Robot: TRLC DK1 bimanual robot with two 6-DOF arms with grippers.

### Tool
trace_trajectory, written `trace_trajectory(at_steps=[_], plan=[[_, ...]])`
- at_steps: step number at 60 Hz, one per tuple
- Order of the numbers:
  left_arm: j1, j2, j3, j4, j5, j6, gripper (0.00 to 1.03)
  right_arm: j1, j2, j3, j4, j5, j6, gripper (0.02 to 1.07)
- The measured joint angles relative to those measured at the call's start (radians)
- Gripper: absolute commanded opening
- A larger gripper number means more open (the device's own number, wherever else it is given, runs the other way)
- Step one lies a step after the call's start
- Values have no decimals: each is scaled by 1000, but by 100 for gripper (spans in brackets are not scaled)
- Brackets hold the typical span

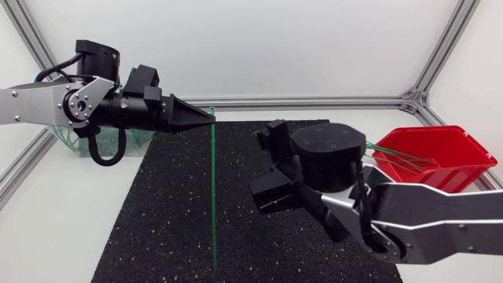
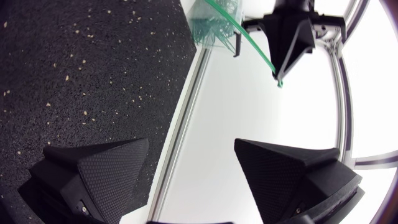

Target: Take a green cable tie from the red box, thread the tail through the head to close it, then place it in the transparent bin on the left.

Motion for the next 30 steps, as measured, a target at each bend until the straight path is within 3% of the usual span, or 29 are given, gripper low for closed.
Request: trace_trajectory(at_steps=[9,30], plan=[[0,15,4,0,2,0,4,-19,1,-87,236,-197,-188,103],[-29,40,6,-23,26,0,4,-45,93,-90,342,-423,-374,103]])
